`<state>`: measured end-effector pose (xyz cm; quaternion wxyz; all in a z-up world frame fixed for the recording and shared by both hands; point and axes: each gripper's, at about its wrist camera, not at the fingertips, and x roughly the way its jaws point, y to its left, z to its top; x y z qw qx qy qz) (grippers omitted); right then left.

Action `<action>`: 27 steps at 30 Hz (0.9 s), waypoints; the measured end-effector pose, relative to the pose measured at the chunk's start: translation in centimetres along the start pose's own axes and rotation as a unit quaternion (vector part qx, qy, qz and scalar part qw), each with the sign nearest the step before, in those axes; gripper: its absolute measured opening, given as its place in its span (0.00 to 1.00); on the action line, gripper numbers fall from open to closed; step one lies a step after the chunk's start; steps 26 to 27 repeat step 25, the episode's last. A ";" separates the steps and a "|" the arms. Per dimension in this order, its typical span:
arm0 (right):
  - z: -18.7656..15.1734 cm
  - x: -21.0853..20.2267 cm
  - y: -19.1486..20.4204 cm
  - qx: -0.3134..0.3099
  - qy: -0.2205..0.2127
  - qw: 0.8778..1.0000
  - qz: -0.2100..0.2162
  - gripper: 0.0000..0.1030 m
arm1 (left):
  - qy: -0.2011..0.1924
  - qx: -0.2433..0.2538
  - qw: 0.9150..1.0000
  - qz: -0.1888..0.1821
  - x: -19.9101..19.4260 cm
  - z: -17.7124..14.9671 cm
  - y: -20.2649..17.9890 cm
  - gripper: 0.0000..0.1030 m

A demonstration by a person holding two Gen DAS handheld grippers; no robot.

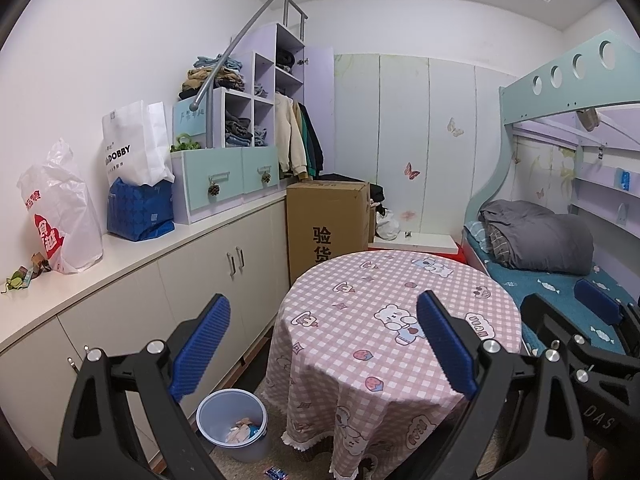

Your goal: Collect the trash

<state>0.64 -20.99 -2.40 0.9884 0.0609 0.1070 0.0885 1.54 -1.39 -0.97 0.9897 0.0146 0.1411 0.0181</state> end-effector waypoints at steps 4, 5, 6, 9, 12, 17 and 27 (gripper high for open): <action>-0.2 1.0 -0.2 0.003 0.005 1.000 0.004 0.88 | 0.004 0.004 1.000 0.003 0.8 -0.1 0.0 0.90; -0.3 1.3 -0.3 0.005 0.007 1.000 0.006 0.88 | 0.006 0.005 1.000 0.004 1.0 -0.1 0.0 0.90; -0.3 1.6 -0.4 0.006 0.008 1.000 0.006 0.88 | 0.007 0.007 1.000 0.006 1.3 -0.1 0.0 0.90; -0.5 2.5 -0.9 0.010 0.010 1.000 0.007 0.88 | 0.008 0.008 1.000 0.010 2.2 -0.1 0.0 0.90; -0.8 3.7 -1.5 0.017 0.015 1.000 0.007 0.88 | 0.014 0.016 1.000 0.015 3.4 0.0 -0.3 0.90; -1.5 6.2 -2.9 0.029 0.028 0.999 0.002 0.88 | 0.028 0.028 0.999 0.020 6.0 0.0 -1.1 0.90; -2.7 12.6 -6.3 0.044 0.080 0.996 -0.010 0.88 | 0.077 0.050 0.996 0.021 12.8 -0.7 -3.4 0.90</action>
